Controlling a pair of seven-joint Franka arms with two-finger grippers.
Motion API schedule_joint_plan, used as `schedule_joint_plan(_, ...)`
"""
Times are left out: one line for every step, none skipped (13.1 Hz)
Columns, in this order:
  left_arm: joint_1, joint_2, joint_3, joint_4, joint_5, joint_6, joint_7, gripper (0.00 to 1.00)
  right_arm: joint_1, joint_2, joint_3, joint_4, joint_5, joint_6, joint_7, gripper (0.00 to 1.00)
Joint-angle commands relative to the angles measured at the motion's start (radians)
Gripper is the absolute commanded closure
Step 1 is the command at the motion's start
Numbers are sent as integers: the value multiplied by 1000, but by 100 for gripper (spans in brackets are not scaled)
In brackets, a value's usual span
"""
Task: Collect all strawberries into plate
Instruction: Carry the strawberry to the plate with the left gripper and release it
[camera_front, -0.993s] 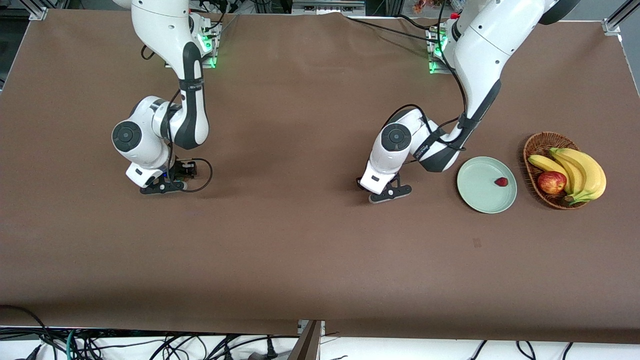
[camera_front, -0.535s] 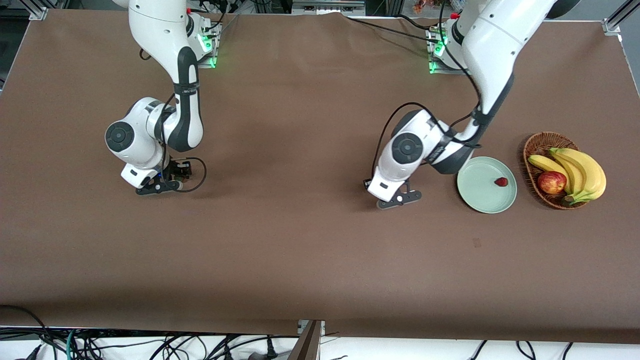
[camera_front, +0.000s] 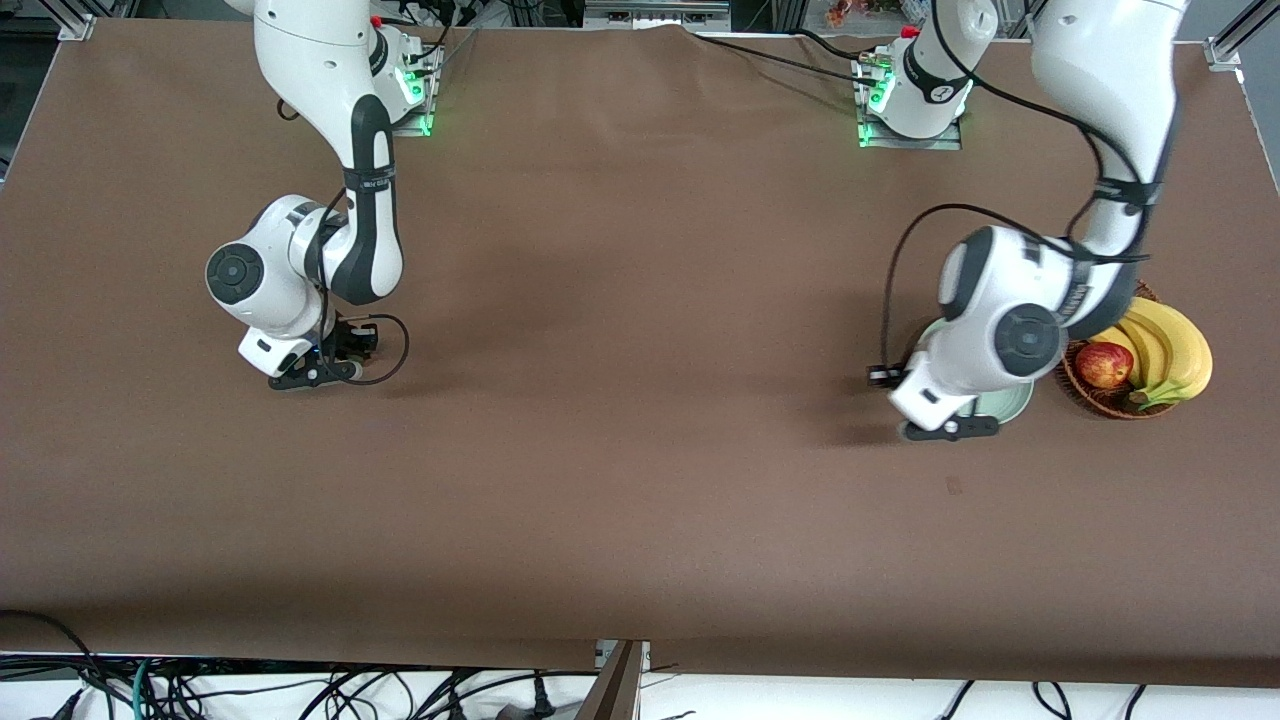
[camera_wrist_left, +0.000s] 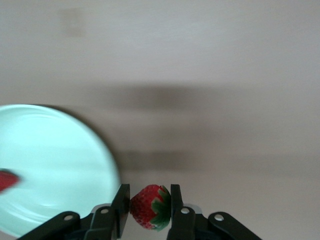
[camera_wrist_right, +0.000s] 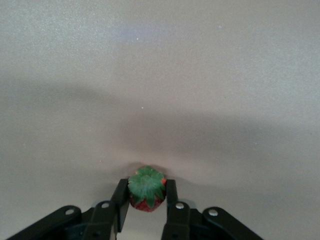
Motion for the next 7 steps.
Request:
schedule_joint_plan(-4,-53,122,-94,-41,10,215,72,-4,-7,18,11,37,4,-20,93)
schedule_joint_plan(-4,-50,157,-113,-41,30,260,72,2,-10,21,17,37,2,-2,94)
schedule_joint_plan(-4,-50,177,-148,-44,71,289,72,13,-14,24,32,37,-6,31,94)
schedule_joint_plan(-3,-45,179,-186,-55,134,295,72,36,-16,21,66,37,-45,76,94)
schedule_joint_plan(-3,-39,179,-232,-57,212,298,72,48,-16,18,130,34,-124,147,94)
schedule_joint_plan(-3,-28,179,-261,-57,266,298,72,45,-8,18,219,21,-222,260,94)
schedule_joint_plan(0,-19,179,-265,-57,279,298,72,42,10,21,314,15,-295,381,94)
